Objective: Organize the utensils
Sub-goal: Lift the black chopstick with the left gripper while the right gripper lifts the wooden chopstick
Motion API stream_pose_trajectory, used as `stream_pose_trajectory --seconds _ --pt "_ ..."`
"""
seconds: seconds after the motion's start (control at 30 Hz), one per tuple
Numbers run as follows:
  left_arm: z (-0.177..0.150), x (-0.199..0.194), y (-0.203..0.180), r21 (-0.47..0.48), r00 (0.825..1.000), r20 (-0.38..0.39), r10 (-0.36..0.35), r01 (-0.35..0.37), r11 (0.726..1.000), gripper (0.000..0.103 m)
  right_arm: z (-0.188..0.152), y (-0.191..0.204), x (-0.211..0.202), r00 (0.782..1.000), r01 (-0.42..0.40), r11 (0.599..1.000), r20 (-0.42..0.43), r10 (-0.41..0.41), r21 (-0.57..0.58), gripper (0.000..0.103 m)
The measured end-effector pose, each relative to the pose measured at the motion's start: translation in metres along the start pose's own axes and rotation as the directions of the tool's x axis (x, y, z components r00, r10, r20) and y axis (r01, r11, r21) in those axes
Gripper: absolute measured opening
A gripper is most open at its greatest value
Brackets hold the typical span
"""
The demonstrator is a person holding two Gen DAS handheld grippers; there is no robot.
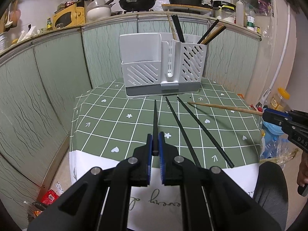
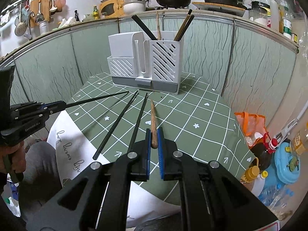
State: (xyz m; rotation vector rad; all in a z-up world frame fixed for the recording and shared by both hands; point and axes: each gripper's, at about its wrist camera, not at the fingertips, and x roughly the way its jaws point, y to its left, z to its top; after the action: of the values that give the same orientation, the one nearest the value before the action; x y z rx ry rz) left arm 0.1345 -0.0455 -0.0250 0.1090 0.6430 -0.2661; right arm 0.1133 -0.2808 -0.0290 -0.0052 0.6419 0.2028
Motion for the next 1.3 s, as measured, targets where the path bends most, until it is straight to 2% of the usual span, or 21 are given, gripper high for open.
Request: stream_pose_trajectory --seconds 0.5,0.83,1.13,1.3 --pt "0.012 -0.007 -0.001 0.031 0.999 -0.036 -0.011 0.012 0.999 0.008 0.023 0.003 -0.023 0.998 -0.008 1.000 0.064 0.009 -0.012 0.006" --pt "0.019 -0.014 0.000 0.040 1.000 -0.013 -0.012 0.013 0.999 0.008 0.038 0.006 -0.033 0.995 -0.013 1.000 0.098 0.015 -0.022 0.006" --pt "0.038 -0.023 0.004 0.036 1.000 0.017 -0.006 0.006 0.999 0.010 0.062 0.005 -0.043 0.990 -0.012 1.000 0.141 0.015 -0.029 0.006" --pt "0.048 -0.028 0.009 0.028 0.999 0.038 -0.011 0.010 1.000 0.008 0.073 0.003 -0.047 0.987 -0.012 1.000 0.158 0.017 -0.028 0.006"
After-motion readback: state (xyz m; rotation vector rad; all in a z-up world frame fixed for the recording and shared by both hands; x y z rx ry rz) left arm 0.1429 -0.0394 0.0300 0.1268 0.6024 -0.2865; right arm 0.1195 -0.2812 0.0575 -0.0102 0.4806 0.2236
